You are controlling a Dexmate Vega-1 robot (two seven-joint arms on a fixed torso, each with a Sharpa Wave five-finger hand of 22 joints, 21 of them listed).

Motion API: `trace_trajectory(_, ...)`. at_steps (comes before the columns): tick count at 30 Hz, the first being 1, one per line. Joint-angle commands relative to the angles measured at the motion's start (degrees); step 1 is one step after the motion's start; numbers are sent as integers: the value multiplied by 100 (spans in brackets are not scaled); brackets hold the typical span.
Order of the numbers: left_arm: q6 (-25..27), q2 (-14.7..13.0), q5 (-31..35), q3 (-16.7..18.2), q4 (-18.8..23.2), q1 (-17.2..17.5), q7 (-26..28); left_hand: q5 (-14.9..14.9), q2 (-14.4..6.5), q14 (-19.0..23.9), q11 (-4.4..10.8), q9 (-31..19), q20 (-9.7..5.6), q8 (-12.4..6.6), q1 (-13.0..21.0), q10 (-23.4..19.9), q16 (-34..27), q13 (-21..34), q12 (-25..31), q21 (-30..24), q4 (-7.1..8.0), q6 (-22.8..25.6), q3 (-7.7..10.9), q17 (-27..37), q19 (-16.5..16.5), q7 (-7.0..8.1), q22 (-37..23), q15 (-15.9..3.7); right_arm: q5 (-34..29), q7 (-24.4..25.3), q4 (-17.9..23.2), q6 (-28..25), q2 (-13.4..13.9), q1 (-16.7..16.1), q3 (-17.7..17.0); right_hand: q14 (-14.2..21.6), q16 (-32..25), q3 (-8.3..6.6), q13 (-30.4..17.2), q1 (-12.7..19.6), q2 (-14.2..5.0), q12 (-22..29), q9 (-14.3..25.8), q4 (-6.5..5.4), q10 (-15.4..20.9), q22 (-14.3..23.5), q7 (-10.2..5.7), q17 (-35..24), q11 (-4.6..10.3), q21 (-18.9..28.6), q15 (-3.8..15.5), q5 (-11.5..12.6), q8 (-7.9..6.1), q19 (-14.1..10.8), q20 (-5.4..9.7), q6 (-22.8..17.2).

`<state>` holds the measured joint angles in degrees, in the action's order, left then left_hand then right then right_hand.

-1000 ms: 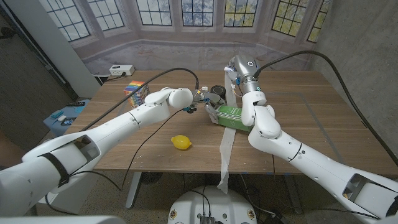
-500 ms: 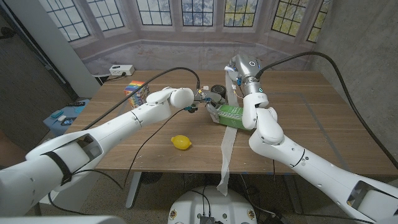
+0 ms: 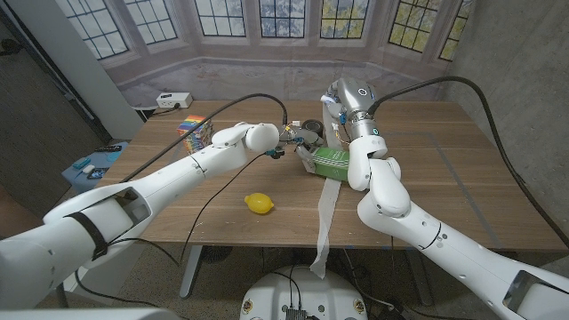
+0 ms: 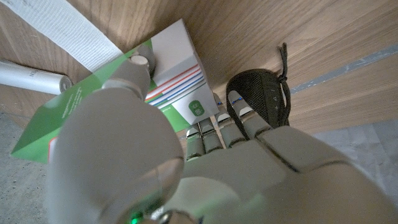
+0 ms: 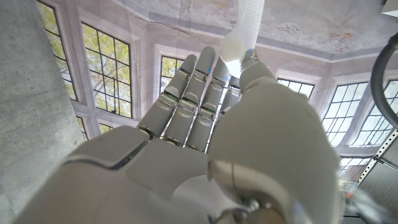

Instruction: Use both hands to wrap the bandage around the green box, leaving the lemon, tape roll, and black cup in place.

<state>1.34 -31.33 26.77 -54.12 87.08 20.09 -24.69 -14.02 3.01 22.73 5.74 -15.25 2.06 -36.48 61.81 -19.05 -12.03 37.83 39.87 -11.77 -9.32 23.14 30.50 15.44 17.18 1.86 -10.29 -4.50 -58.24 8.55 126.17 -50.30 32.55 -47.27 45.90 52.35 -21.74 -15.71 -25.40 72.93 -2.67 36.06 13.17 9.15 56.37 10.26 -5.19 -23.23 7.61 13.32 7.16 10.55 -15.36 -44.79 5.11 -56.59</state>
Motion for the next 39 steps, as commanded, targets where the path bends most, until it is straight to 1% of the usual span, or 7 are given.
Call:
trace_trajectory(1, -50, 61, 1, -49, -97, -115, 4, -33, -415, -7, 293, -3, 5, -1011, -61, -333, 22, 26, 17, -6, 43, 443, 6, 9, -17, 26, -12, 38, -346, -254, 297, -59, -45, -325, -105, 77, 11, 13, -18, 119, -65, 20, 27, -1, 137, 32, -3, -15, 98, 39, 655, 27, 10, -56, 168, -21)
trace_trajectory(6, -5, 46, 38, -49, -50, -128, 9, -37, -405, 0, 281, 1, 2, -1021, -58, -348, 24, 25, 20, -7, 35, 446, 6, 3, -17, 29, -12, 29, -461, -311, 398, -32, -53, -487, -154, 87, 14, 19, -24, 125, -68, 15, 28, -2, 128, 32, 9, -21, 106, 38, 655, 26, 10, -52, 164, -31)
trace_trajectory(14, -17, 72, 45, -69, -65, -156, 3, -43, -413, -2, 271, 4, 5, -1033, -62, -343, 24, 29, 16, -7, 37, 439, 3, 4, -17, 19, -12, 33, -672, -437, 595, -26, -88, -761, -232, 94, 27, 39, -34, 128, -68, 14, 30, -6, 137, 32, 4, -34, 80, 39, 647, 24, 14, -56, 164, -43)
trace_trajectory(23, -109, 154, 47, -118, -162, -228, 2, -51, -417, -4, 272, 11, 4, -1043, -72, -345, 27, 31, 15, -8, 41, 439, 3, 1, -17, 18, -12, 32, -1009, -596, 807, -86, -214, -1100, -299, 101, 41, 49, -31, 144, -79, 4, 32, -5, 144, 32, 19, -45, 93, 41, 655, 24, 25, -58, 162, -37)
trace_trajectory(28, -97, 153, 60, -120, -120, -239, -13, -54, -421, -9, 276, 14, 3, -1049, -77, -344, 30, 26, 10, -8, 44, 438, 5, 0, -16, 13, -13, 40, -1175, -696, 890, -68, -280, -1266, -347, 107, 48, 58, -27, 148, -82, -4, 33, -7, 144, 32, 29, -53, 75, 40, 652, 23, 29, -56, 163, -40)
trace_trajectory(38, -41, 132, 85, -105, -3, -227, -26, -62, -435, -2, 270, 19, 4, -1064, -70, -353, 26, 30, 12, -9, 38, 439, 8, 1, -17, 18, -13, 36, -1437, -833, 1047, 26, -429, -1621, -441, 112, 68, 73, -38, 158, -83, -10, 35, -7, 144, 32, 24, -65, 97, 41, 647, 23, 32, -58, 160, -56)
trace_trajectory(39, -38, 134, 88, -107, 6, -228, -32, -62, -434, 1, 265, 20, 7, -1063, -71, -347, 26, 31, 10, -9, 38, 433, 7, 0, -16, 18, -13, 40, -1474, -856, 1065, 33, -440, -1657, -450, 110, 71, 73, -40, 161, -85, -8, 35, -7, 150, 32, 20, -65, 79, 41, 650, 23, 33, -58, 159, -55)
